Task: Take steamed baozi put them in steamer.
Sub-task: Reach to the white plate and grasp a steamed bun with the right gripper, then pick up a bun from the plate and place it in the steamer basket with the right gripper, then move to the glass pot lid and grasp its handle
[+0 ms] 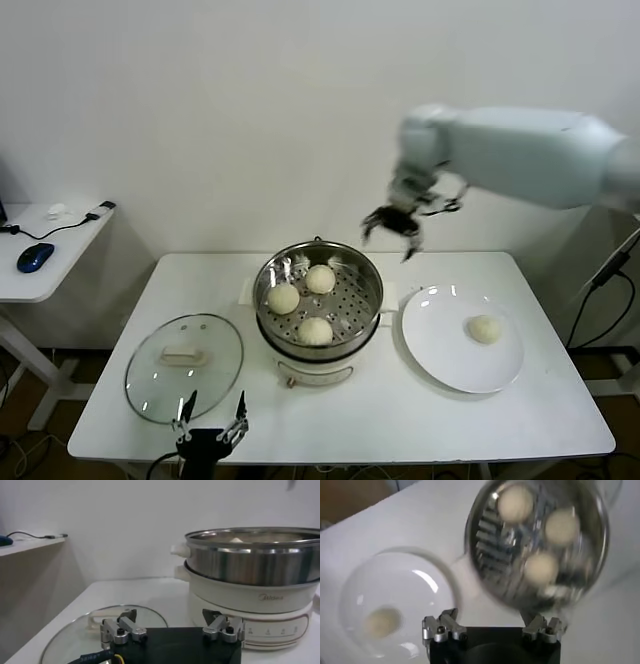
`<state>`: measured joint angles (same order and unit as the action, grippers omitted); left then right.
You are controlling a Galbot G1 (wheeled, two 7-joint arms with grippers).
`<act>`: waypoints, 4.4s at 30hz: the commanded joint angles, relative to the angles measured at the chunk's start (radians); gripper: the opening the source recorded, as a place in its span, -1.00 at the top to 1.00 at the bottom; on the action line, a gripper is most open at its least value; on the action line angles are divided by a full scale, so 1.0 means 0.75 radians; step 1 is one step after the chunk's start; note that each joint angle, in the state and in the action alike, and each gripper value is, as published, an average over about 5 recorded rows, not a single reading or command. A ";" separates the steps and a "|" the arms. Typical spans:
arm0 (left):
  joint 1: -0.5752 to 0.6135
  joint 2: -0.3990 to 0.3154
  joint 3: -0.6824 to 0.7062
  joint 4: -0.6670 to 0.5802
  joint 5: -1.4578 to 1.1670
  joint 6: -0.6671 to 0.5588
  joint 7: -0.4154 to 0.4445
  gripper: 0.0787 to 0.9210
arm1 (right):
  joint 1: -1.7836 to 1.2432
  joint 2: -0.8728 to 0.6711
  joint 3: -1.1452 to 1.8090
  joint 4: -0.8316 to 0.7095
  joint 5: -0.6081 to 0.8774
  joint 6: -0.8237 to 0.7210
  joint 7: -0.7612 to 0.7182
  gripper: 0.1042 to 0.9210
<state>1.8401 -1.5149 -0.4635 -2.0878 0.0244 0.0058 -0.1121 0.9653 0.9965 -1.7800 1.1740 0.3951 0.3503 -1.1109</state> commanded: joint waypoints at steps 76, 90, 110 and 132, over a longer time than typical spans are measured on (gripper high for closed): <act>0.032 0.017 0.037 -0.081 -0.002 0.020 0.010 -0.77 | 0.403 0.255 -0.159 0.529 0.931 -0.859 0.284 -0.36; 0.029 0.013 0.032 -0.095 -0.016 0.024 0.012 -0.77 | -0.066 0.422 -0.148 0.273 0.770 -0.975 0.502 -0.36; 0.019 0.009 0.025 -0.097 -0.036 0.041 0.016 -0.77 | -0.272 0.469 -0.100 0.111 0.648 -0.964 0.518 -0.36; -0.015 0.013 0.011 -0.098 -0.036 0.042 0.041 -0.77 | -0.416 -0.444 0.753 0.226 0.653 -0.821 1.040 -0.76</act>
<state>1.8472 -1.5100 -0.4546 -2.1678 -0.0036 0.0445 -0.0842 0.8458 1.0857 -1.6678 1.3098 0.9224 -0.2819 -0.7350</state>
